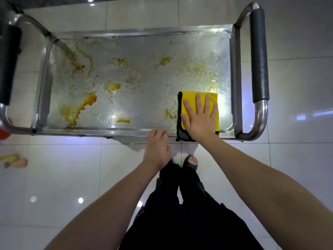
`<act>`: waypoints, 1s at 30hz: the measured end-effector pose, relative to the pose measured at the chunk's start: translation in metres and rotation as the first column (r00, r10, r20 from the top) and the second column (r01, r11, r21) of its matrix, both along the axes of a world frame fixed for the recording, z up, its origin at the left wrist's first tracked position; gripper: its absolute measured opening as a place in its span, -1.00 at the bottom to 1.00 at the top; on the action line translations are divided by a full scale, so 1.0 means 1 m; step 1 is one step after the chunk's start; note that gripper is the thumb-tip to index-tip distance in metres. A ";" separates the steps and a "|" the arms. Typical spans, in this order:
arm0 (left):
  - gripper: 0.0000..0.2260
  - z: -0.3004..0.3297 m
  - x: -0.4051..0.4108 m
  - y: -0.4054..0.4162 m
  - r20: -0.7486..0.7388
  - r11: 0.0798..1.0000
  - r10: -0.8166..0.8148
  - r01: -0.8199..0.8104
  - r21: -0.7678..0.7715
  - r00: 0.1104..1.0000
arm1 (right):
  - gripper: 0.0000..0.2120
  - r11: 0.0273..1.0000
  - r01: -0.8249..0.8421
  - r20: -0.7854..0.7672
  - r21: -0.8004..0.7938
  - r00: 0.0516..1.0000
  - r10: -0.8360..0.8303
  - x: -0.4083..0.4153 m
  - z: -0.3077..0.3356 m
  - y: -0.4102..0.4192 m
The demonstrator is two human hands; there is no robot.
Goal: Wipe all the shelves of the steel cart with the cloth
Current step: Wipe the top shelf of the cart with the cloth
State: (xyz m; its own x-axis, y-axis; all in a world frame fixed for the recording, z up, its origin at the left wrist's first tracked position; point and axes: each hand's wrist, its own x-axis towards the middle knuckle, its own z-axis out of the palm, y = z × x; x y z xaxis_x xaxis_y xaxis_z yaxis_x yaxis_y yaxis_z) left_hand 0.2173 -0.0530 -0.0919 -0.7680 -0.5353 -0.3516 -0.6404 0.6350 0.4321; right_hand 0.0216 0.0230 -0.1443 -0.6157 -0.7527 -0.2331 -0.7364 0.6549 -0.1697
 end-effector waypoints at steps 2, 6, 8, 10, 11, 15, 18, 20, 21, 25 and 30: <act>-0.46 0.003 -0.001 -0.001 0.004 1.000 -0.020 0.021 -0.021 1.000 | -0.41 1.000 0.009 -0.002 -0.003 1.000 -0.009 -0.002 -0.001 0.000; -0.45 0.006 0.003 -0.006 0.003 0.999 -0.039 0.039 -0.017 0.999 | -0.41 1.000 0.016 -0.006 -0.008 1.000 -0.016 -0.008 0.000 0.006; -0.49 0.007 0.008 -0.010 -0.018 0.999 -0.041 0.041 -0.003 0.999 | -0.40 1.000 0.015 -0.004 0.010 1.000 -0.015 -0.011 0.001 0.009; -0.58 0.007 0.015 -0.013 -0.065 1.000 -0.004 0.006 0.018 0.998 | -0.39 1.000 0.020 -0.004 0.021 1.000 -0.020 -0.013 0.002 0.012; -0.62 0.006 0.019 -0.016 -0.088 0.999 0.032 -0.030 0.019 0.996 | -0.40 0.999 0.024 -0.004 0.024 1.000 -0.024 -0.015 0.002 0.014; -0.66 0.004 0.034 -0.032 -0.042 0.991 0.109 -0.112 -0.067 0.993 | -0.39 0.999 0.024 -0.021 0.032 1.000 -0.023 -0.019 0.003 0.019; -0.65 0.002 0.044 -0.040 -0.004 0.990 0.103 -0.103 -0.098 0.995 | -0.38 1.000 0.001 -0.023 0.006 1.000 -0.001 -0.022 0.004 0.019; -0.62 0.001 0.046 -0.044 -0.010 0.995 0.059 -0.060 -0.083 0.998 | -0.37 0.999 -0.035 -0.028 0.003 0.999 0.035 -0.021 0.002 0.017; -0.61 0.000 0.047 -0.045 -0.010 0.996 0.038 -0.039 -0.075 0.999 | -0.37 0.999 -0.045 -0.033 0.004 0.998 0.045 -0.020 0.000 0.016; -0.60 0.000 0.047 -0.047 -0.014 0.998 0.015 -0.016 -0.059 1.000 | -0.36 0.998 -0.059 -0.051 0.006 0.997 0.060 -0.007 -0.002 0.003; -0.51 0.000 0.049 -0.048 -0.040 0.998 0.024 -0.026 -0.053 0.999 | -0.35 0.996 -0.087 -0.030 -0.010 0.996 0.087 0.016 -0.001 -0.026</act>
State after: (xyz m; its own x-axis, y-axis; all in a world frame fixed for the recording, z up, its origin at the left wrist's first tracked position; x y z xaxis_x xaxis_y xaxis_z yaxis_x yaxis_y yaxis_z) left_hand 0.2667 -0.1008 -0.0918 -0.7666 -0.5722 -0.2915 -0.6398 0.6418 0.4228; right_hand 0.0372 -0.0030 -0.1456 -0.5544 -0.8060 -0.2073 -0.7952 0.5865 -0.1538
